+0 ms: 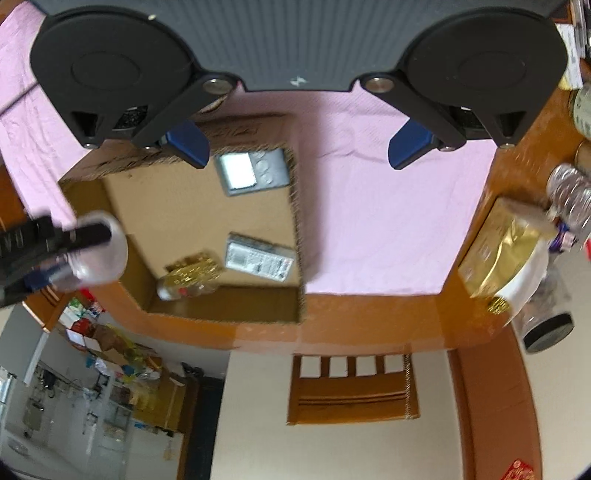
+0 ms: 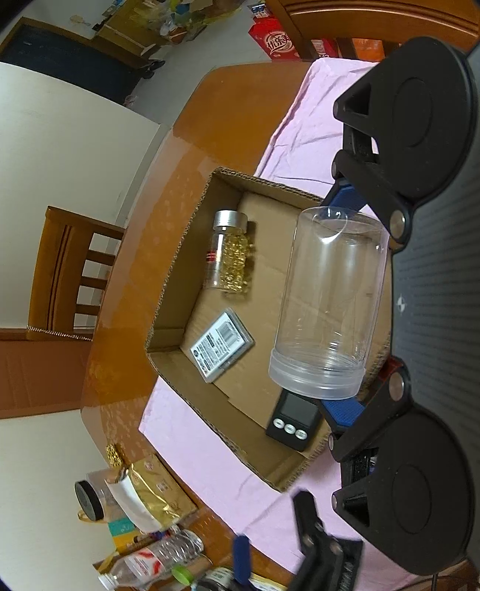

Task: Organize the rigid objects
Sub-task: 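Carry the clear jar with the right tool and release it into the box, then grasp the white plastic box with right gripper while left gripper grasps gray cat figure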

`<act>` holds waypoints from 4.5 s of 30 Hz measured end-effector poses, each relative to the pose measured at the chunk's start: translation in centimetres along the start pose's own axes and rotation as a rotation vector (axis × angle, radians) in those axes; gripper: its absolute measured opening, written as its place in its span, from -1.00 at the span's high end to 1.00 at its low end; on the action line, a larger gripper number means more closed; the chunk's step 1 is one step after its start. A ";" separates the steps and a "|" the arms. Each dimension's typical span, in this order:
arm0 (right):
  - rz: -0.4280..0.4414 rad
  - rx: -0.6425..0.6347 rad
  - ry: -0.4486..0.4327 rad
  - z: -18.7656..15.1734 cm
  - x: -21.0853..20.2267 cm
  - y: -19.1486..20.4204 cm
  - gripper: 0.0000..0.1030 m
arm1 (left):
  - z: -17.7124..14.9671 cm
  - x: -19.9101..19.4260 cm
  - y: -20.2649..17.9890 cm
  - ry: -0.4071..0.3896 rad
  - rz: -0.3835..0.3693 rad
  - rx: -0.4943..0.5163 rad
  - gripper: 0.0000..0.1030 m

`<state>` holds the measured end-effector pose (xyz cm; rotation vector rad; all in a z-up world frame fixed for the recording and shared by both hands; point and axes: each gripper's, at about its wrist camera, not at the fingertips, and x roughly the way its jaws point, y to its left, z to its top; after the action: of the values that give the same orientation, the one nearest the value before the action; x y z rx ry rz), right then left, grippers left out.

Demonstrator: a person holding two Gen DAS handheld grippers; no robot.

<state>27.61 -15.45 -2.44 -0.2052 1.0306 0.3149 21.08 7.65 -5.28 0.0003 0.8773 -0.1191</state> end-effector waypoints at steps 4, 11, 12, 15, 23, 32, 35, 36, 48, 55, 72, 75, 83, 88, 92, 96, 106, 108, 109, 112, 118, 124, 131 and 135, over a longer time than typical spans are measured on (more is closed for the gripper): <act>-0.016 0.010 -0.003 1.9 1.2 -0.4 -0.87 | -0.9 -0.1 0.7 0.000 0.031 0.012 -0.98; -0.078 0.027 -0.033 5.1 3.6 -1.3 -0.97 | -1.6 -0.7 1.9 -0.010 0.036 0.001 -0.98; -0.093 0.023 -0.038 5.3 3.9 -1.4 -1.00 | -1.7 -0.6 1.9 -0.007 0.038 -0.004 -0.98; -0.116 0.030 -0.017 5.3 4.3 -1.5 -1.00 | -1.9 -0.6 2.2 -0.006 0.035 -0.006 -0.99; -0.129 0.036 -0.016 3.0 2.8 -0.8 -1.00 | -2.1 -0.3 2.2 0.010 0.034 -0.003 -0.98; -0.170 0.072 -0.040 -0.1 0.6 0.3 -1.00 | -2.7 -0.3 1.9 0.019 0.018 -0.002 -0.98; -0.179 0.098 -0.053 -1.6 -0.3 0.7 -1.00 | -3.1 -0.2 1.7 0.028 0.014 0.008 -0.99; -0.185 0.108 -0.053 -2.2 -0.5 1.0 -1.00 | -3.2 -0.2 1.6 0.030 0.012 0.011 -0.99; -0.207 0.194 0.073 -9.1 1.1 3.6 -1.00 | -4.5 0.0 1.0 0.039 -0.018 0.031 -0.99; -0.168 0.240 0.120 -11.5 2.2 4.6 -1.00 | -5.1 -0.3 0.9 0.043 -0.006 0.061 -0.99; -0.225 0.336 0.145 -13.6 4.2 3.6 -1.00 | -5.7 -1.0 -0.1 0.037 -0.013 0.129 -0.99; -0.239 0.339 0.150 -14.9 3.3 3.2 -1.00 | -5.6 -1.0 -0.6 0.033 -0.023 0.136 -0.99; -0.212 0.274 0.105 -17.8 0.2 1.6 -1.00 | -5.8 -1.4 -3.0 0.025 -0.020 0.169 -0.98; -0.171 0.290 0.104 -19.3 -1.7 0.4 -1.00 | -6.1 -1.9 -4.9 0.021 0.002 0.189 -0.99; -0.005 0.371 0.194 -21.0 -1.1 -0.5 -1.00 | -6.4 -2.1 -6.0 0.030 0.033 0.207 -0.99; 0.065 0.400 0.167 -20.5 -0.3 -0.2 -1.00 | -6.7 -2.5 -6.2 0.045 0.043 0.212 -0.99; -0.009 0.406 0.107 -16.2 2.6 -0.8 -1.00 | -6.9 -2.9 -5.4 0.051 0.054 0.196 -0.99; -0.054 0.357 0.117 -16.0 2.9 -0.5 -1.00 | -6.9 -2.9 -5.5 0.049 0.050 0.197 -0.99; -0.068 0.344 0.117 -16.1 2.8 -0.6 -1.00 | -6.9 -2.9 -5.6 0.047 0.045 0.197 -0.99; -0.079 0.341 0.130 -16.9 2.8 -1.3 -1.00 | -7.0 -2.9 -6.0 0.049 0.031 0.194 -0.99; -0.179 0.259 0.176 -19.0 3.2 -2.6 -1.00 | -7.4 -3.0 -7.7 0.048 -0.009 0.219 -0.99; -0.118 0.257 0.177 -20.2 3.4 -3.9 -1.00 | -8.2 -3.1 -9.7 0.051 -0.100 0.251 -0.98; -0.097 0.202 0.138 -20.6 2.9 -3.8 -1.00 | -9.9 -2.1 -11.4 0.102 -0.195 0.275 -0.91; -0.094 0.191 0.115 -20.9 2.7 -3.8 -1.00 | -10.8 -0.9 -11.5 0.135 -0.243 0.250 -0.84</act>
<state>13.37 -25.14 -15.21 -0.0992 1.1538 0.1190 11.04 -3.13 -10.90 0.1372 0.9901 -0.4597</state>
